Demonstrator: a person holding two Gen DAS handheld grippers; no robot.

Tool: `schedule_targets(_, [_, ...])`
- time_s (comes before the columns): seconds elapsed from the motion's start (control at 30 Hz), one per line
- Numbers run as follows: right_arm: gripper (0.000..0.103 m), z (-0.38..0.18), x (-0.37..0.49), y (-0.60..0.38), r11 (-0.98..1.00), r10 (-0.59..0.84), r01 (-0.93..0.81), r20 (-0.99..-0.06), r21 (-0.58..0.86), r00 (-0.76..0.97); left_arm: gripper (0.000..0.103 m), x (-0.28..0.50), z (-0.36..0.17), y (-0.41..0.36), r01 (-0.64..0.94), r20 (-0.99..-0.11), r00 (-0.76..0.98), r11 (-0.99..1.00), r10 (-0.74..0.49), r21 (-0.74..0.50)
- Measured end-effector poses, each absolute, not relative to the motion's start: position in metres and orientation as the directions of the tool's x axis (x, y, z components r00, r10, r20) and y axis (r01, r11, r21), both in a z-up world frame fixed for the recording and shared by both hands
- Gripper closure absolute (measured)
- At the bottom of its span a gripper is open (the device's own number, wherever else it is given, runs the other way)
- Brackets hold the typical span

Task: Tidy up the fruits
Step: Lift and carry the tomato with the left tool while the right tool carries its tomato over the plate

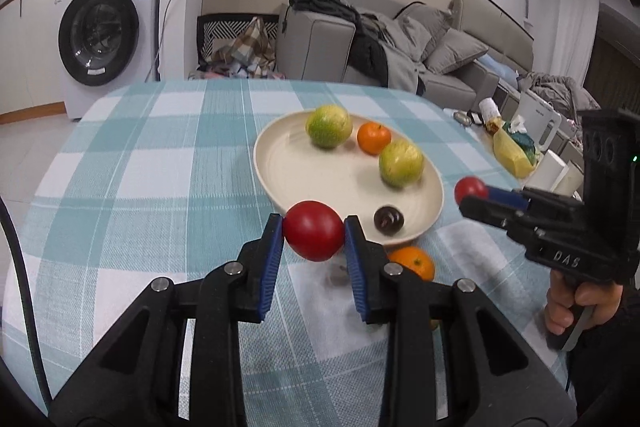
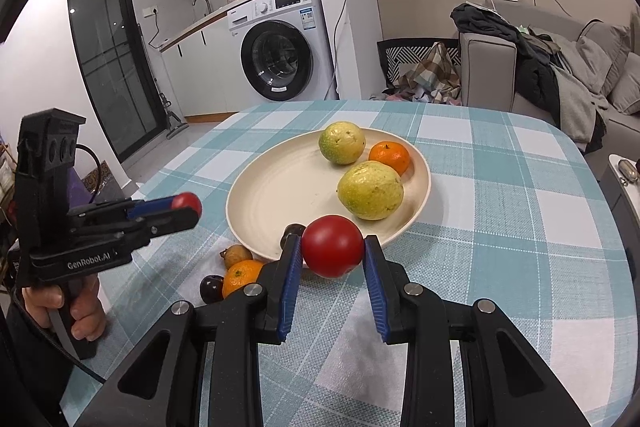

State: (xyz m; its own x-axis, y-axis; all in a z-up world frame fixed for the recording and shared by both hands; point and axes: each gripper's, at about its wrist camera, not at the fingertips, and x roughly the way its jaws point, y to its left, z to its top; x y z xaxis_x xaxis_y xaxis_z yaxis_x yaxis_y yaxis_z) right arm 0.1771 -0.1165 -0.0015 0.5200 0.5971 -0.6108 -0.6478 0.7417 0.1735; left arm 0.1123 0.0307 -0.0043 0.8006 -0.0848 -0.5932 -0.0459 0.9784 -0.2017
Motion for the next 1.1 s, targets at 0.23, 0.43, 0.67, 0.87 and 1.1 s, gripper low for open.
schedule_targets(0.23, [0.071, 0.0, 0.179, -0.117, 0.735, 0.616, -0.647, -0.599, 0.203, 0.512, 0.075, 0.116, 0.015, 0.026, -0.034, -0.562, 0.824, 0.984, -0.071, -0.175])
schedule_targets(0.43, [0.071, 0.0, 0.186, -0.113, 0.734, 0.624, -0.639, -0.598, 0.228, 0.503, 0.075, 0.129, 0.016, 0.019, -0.022, -0.572, 0.817, 0.986, -0.077, -0.163])
schedule_targets(0.67, [0.071, 0.003, 0.193, -0.103, 0.73, 0.624, -0.645, -0.604, 0.225, 0.496, 0.075, 0.148, 0.01, 0.014, -0.016, -0.585, 0.807, 0.988, -0.077, -0.152])
schedule_targets(0.87, [0.071, 0.001, 0.197, -0.082, 0.711, 0.622, -0.674, -0.624, 0.199, 0.473, 0.075, 0.165, 0.001, 0.015, -0.018, -0.606, 0.792, 0.988, -0.079, -0.152])
schedule_targets(1.1, [0.071, -0.001, 0.206, -0.069, 0.706, 0.619, -0.682, -0.634, 0.19, 0.464, 0.075, 0.175, -0.014, 0.021, -0.044, -0.623, 0.78, 0.988, -0.06, -0.15])
